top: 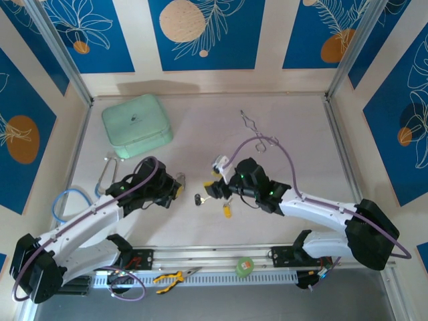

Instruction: Put the keys on the keyring

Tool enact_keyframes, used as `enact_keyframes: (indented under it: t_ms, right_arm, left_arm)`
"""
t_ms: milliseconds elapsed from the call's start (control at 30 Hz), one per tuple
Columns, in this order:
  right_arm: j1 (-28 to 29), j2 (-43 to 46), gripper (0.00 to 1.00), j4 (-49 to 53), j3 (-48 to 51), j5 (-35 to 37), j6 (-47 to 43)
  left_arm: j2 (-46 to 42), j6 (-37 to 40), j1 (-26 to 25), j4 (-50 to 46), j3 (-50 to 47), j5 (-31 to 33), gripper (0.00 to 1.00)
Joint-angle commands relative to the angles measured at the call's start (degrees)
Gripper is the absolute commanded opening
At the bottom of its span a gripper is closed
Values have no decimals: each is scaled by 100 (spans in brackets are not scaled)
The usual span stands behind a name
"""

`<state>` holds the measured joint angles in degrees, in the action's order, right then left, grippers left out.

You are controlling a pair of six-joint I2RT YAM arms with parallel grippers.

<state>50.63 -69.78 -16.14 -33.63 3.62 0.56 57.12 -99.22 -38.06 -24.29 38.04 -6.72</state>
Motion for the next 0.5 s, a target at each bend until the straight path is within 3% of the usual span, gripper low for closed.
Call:
enact_keyframes:
  t_ms: [0,167,233,333,467]
  right_arm:
    - [216,-166,55,-939,180,-165,-1381]
    - [411,-628,52,-923,3,-203,-1908]
    - [519,-868,42,-965,-88,-457,-2527]
    - [780,-1290,40,-1291,-173,-283,-3127]
    - [907,-1710,38,-1396,-435,-206,-3259]
  left_arm:
    - [-73,-511,-57,96,-34,-244,0]
    - [-252,-671,-61,202,-210,-315,0]
    - [-339,-778,-61,230,-324,-372,0]
    - [-531,-997,-61,121,-485,-374,0]
    - [-834,-1250,-63,177,-761,-313,0]
